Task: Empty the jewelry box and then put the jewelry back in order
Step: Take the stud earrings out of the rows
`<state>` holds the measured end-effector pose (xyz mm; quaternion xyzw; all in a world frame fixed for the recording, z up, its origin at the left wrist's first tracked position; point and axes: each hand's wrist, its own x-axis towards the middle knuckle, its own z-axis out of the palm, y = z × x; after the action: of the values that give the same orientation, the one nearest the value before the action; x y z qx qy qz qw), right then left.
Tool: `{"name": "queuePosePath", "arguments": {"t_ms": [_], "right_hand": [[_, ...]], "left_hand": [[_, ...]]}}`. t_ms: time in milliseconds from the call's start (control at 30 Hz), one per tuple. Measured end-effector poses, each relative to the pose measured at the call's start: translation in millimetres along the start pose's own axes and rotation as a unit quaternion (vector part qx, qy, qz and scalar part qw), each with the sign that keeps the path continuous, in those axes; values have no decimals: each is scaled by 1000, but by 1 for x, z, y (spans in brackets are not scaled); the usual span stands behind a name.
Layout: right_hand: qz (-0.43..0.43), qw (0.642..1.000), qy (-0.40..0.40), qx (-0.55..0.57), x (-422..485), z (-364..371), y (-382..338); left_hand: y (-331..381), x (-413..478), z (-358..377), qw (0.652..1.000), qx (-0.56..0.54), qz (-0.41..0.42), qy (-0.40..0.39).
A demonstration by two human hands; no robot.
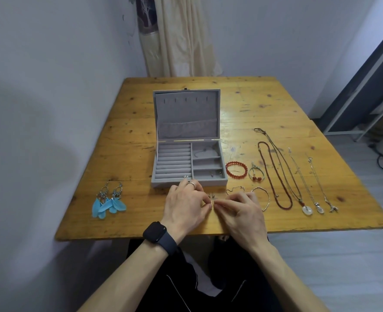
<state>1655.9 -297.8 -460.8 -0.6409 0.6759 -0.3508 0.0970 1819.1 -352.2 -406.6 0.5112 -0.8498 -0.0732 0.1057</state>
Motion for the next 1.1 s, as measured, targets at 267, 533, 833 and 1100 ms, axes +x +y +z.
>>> {"name": "queuePosePath", "arguments": {"t_ms": [267, 533, 833, 1100], "right_hand": [[-2, 1000, 7, -7, 0, -2, 1], [13, 999, 12, 48, -3, -9, -3], [-39, 999, 0, -31, 50, 4, -52], [-96, 973, -122, -172, 80, 19, -65]], "left_hand": [[-3, 0, 1, 1000, -1, 0, 5], [-26, 1, -16, 994, -75, -28, 69], [-72, 30, -29, 991, -78, -97, 49], [-79, 37, -22, 985, -129, -105, 43]]}}
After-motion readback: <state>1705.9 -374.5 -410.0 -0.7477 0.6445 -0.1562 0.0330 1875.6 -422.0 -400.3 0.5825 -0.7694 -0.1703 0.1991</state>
